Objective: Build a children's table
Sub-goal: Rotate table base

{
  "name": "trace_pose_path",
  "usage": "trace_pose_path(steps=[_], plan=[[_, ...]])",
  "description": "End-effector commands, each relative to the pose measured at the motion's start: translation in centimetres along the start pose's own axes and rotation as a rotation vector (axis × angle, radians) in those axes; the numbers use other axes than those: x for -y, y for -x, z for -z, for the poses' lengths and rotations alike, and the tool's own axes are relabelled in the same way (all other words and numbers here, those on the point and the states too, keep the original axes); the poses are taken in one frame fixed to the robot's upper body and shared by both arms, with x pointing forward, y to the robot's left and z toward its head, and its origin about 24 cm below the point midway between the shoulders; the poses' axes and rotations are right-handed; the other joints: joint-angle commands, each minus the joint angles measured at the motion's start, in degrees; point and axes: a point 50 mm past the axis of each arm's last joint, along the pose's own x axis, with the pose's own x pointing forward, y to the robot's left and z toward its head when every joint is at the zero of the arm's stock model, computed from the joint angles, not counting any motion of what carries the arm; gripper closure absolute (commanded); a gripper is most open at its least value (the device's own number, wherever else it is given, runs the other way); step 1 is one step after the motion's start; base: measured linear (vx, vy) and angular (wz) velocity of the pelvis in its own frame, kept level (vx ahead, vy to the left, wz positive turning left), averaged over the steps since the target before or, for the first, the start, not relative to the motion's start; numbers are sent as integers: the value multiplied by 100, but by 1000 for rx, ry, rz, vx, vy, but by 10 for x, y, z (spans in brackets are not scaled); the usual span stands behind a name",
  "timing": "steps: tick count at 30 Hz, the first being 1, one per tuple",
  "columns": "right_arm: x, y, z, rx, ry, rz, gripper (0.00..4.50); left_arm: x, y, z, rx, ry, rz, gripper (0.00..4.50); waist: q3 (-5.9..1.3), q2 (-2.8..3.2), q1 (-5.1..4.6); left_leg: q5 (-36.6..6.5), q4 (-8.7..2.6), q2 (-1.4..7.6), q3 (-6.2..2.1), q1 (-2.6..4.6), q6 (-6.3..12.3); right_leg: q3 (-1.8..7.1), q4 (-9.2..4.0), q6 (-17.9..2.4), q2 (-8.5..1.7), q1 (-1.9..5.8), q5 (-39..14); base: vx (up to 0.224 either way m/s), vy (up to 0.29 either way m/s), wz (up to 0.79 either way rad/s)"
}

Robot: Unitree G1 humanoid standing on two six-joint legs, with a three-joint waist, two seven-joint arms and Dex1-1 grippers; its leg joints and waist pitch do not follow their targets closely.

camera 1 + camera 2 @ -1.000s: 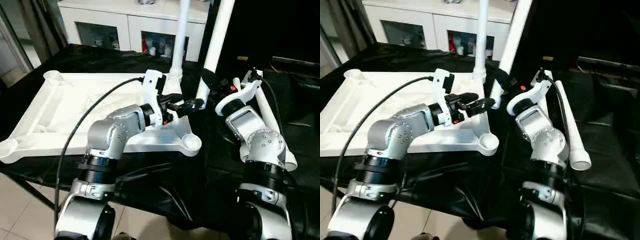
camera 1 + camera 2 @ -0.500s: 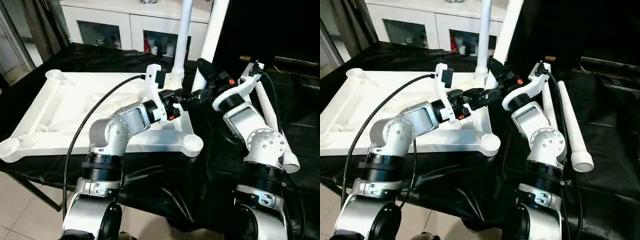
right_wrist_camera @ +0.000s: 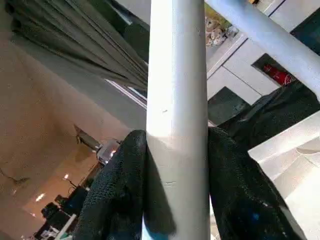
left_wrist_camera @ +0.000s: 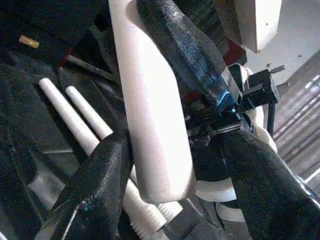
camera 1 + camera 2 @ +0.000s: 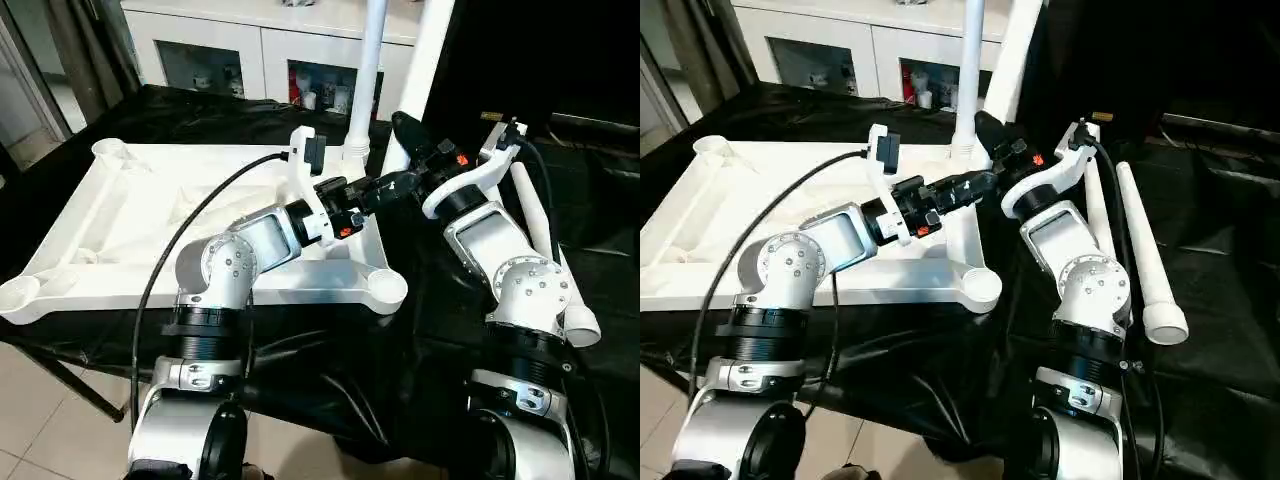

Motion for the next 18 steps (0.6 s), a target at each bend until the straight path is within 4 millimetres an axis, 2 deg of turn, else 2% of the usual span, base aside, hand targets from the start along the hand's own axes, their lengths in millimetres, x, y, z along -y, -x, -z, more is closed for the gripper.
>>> trace_pose_path(steps=[1,12,14,18], plan=[[-3,1,3,-7,-3,-11,315,3,2,-7,2,-25,14,177,-457,26,-5,-856,-360,186,-127,131,-176,293,-363,-736,-331,344,-389,0,0,0],[-4,2,4,-11,0,-11,315,-1,6,-11,27,-4,-4,247,-462,25,-1,-866,-356,189,-126,136,-196,294,-358,-747,-335,345,-366,0,0,0],[-4,2,4,-14,0,-9,315,0,5,-8,9,-14,0,249,-461,18,-2,-847,-356,186,-127,135,-189,295,-358,-711,-329,348,-363,0,0,0],[-4,2,5,-19,3,-9,316,4,2,-4,-5,-11,17,284,-464,17,1,-815,-353,186,-125,132,-188,296,-357,-697,-338,350,-370,0,0,0]])
